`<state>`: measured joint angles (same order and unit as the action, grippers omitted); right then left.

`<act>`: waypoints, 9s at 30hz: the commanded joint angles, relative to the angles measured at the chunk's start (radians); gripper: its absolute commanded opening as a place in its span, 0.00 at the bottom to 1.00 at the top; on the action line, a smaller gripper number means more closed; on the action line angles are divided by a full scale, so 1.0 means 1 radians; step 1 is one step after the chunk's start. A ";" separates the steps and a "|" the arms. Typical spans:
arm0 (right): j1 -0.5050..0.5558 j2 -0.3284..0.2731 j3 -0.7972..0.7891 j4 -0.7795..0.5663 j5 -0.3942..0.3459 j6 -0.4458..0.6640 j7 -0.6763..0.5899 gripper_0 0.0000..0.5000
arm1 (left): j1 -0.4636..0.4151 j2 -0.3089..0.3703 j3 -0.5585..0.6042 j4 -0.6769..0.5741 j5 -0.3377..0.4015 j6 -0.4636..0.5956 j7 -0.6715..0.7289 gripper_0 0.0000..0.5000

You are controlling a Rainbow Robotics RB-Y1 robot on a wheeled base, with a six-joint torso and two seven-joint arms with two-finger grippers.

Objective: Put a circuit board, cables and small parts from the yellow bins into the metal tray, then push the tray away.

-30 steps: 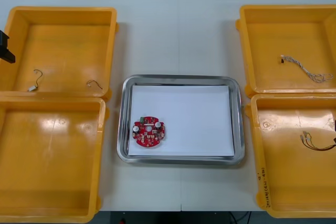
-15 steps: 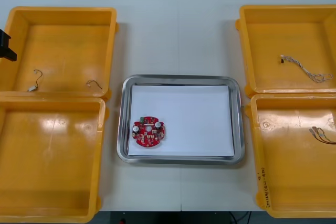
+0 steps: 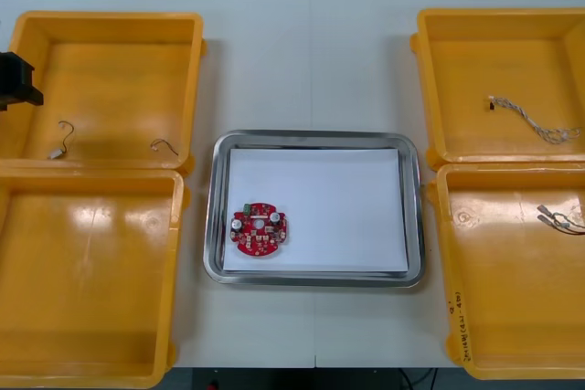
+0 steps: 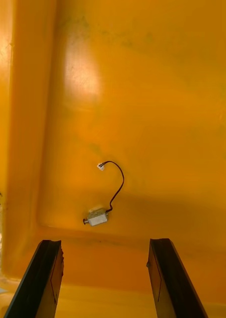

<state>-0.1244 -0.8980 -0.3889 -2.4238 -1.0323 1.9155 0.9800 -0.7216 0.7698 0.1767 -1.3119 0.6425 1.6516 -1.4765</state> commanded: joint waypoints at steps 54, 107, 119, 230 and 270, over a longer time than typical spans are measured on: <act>-0.449 0.163 0.984 0.106 0.327 -0.247 1.056 0.00 | 0.134 -0.087 -0.148 0.106 0.043 -0.375 -0.068 1.00; -0.394 0.283 1.236 0.353 0.618 -0.458 1.066 1.00 | 0.128 -0.087 -0.181 0.034 0.063 -0.587 -0.107 0.00; -0.416 0.306 1.107 0.295 0.604 -0.312 1.039 1.00 | 0.050 -0.087 -0.218 0.134 0.066 -0.633 -0.113 0.00; -0.624 0.013 0.349 1.229 0.184 -0.497 1.111 1.00 | -0.022 -0.087 -0.269 0.267 0.056 -0.418 -0.099 1.00; -0.755 0.094 0.441 1.606 0.153 -0.747 1.264 1.00 | -0.019 -0.087 -0.229 0.210 0.025 -0.342 -0.103 0.00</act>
<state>-0.8176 -0.8069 0.0383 -0.8155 -0.8710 1.1788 2.2120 -0.7485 0.6913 -0.1001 -1.0466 0.6900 1.2472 -1.4801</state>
